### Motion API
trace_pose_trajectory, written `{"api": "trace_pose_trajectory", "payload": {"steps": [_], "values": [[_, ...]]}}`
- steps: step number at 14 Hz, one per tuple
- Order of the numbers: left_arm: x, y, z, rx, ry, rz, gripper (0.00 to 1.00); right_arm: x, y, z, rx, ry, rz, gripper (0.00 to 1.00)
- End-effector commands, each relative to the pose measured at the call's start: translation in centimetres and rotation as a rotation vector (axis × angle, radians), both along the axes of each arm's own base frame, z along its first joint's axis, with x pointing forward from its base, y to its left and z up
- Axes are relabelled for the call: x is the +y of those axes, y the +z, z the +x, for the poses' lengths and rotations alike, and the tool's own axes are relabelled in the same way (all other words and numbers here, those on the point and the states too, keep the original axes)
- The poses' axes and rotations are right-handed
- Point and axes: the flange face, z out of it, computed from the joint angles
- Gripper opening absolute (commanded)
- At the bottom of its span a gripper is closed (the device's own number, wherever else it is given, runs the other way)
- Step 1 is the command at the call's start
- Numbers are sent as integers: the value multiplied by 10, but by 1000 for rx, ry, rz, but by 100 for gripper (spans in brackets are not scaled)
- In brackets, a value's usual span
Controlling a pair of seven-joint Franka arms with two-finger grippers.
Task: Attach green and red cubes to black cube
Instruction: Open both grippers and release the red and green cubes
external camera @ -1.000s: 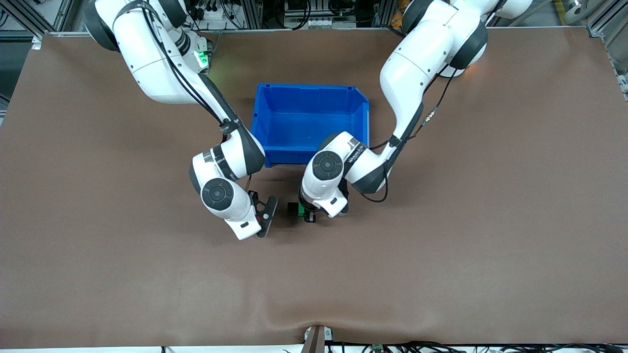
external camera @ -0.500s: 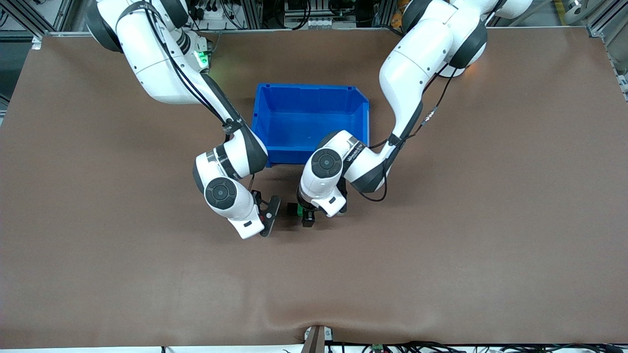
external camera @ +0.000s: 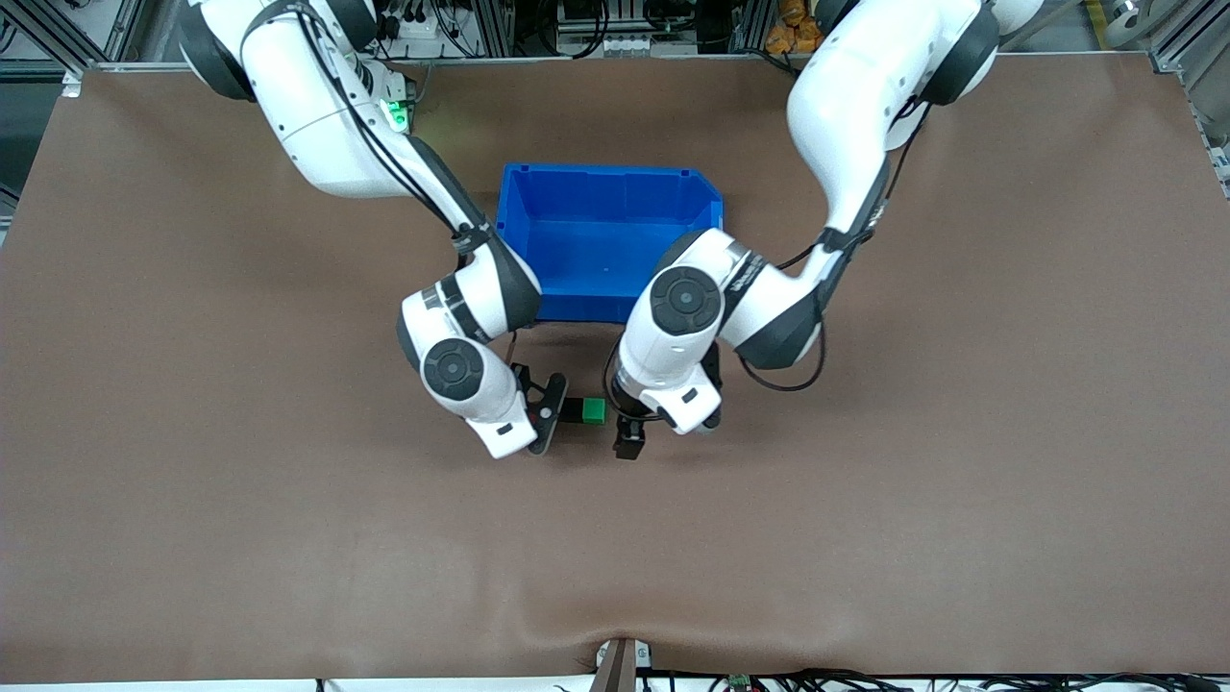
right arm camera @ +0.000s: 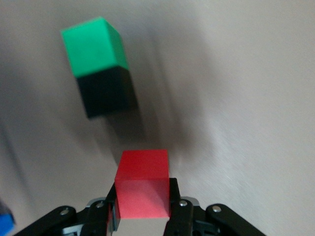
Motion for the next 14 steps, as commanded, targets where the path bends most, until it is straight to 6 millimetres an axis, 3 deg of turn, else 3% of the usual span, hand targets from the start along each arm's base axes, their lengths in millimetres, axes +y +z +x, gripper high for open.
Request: {"api": "trace_pose_trajectory", "payload": {"steps": [1,4,6,9,12,13,14], "values": [[34,80,-9,17,-107,37,100,18,0,-4,-15,-5,4,0],[77,142,-27,82,-344,126,100,22,-11,-4,-36,5,12,0],[121,183,-21,64,-411,120,100,25,-13,-6,-35,9,10,0],[162,223,-34,103,-531,146,100,24,-13,-6,-37,19,9,0],[217,273,-42,75,-667,143,100,23,-18,-6,-34,19,4,0],[236,288,-46,69,-731,144,100,24,-18,-6,-34,19,4,10],[257,299,-46,58,-788,144,100,23,-18,-6,-34,19,4,91]]}}
